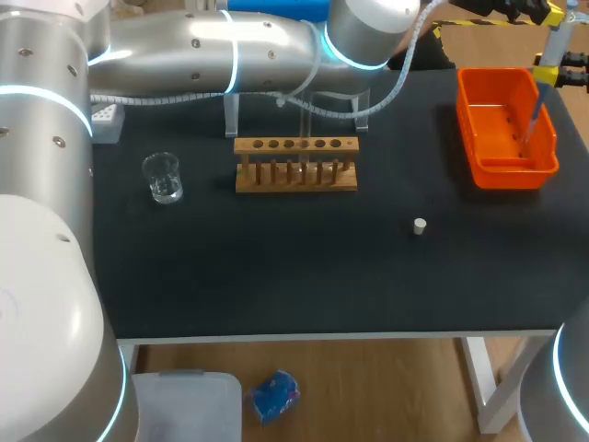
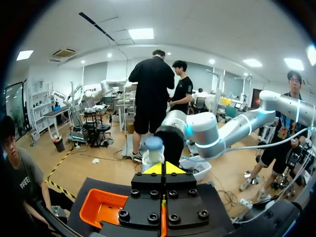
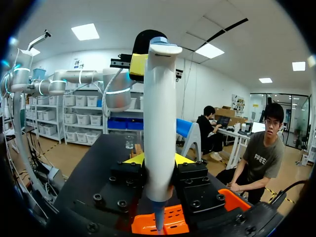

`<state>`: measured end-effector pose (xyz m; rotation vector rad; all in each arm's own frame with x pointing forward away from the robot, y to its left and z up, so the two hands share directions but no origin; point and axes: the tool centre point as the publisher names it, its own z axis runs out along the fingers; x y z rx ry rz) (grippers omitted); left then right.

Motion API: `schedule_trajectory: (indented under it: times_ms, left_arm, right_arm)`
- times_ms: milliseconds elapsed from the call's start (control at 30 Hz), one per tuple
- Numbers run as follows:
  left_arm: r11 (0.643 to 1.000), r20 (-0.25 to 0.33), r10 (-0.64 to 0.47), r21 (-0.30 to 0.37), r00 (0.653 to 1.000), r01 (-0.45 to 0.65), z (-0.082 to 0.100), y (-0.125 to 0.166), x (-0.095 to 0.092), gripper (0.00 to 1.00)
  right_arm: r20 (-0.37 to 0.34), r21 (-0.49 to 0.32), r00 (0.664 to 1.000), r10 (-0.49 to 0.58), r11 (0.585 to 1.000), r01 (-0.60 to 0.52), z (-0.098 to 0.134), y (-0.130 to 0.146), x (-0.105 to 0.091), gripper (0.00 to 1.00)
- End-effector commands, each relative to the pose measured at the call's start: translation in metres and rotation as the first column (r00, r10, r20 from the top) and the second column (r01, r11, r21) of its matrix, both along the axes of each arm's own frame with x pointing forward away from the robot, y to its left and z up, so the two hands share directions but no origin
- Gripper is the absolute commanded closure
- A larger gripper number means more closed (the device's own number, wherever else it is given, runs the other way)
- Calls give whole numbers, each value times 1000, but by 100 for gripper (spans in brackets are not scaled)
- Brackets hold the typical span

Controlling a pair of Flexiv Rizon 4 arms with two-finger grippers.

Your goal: Invert the test tube, pick up the pipette, mount the tip to pipette, aspirate from beaker and dispense into the tube, eject the tip, return the pipette, and cap with the stopper.

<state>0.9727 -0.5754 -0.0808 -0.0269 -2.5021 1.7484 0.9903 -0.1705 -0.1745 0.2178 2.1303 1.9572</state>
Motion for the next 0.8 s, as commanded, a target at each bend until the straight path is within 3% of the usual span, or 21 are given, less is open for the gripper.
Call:
schedule_trajectory:
  times_ms: [33,500,800]
  left_arm:
    - [1000,-2,-3,-7,1000,3,-10,-6,3,100]
    - [1000,8,4,-20,1000,-4,-4,0,1,100]
    - [1000,3,29,7,1000,-29,-7,13,-3,100]
  right_arm:
    - [-3,-12,1000,4,1000,-4,8,2,0,100]
    - [-3,-12,1000,4,1000,-4,8,2,0,100]
    - [-3,-12,1000,4,1000,-4,8,2,0,100]
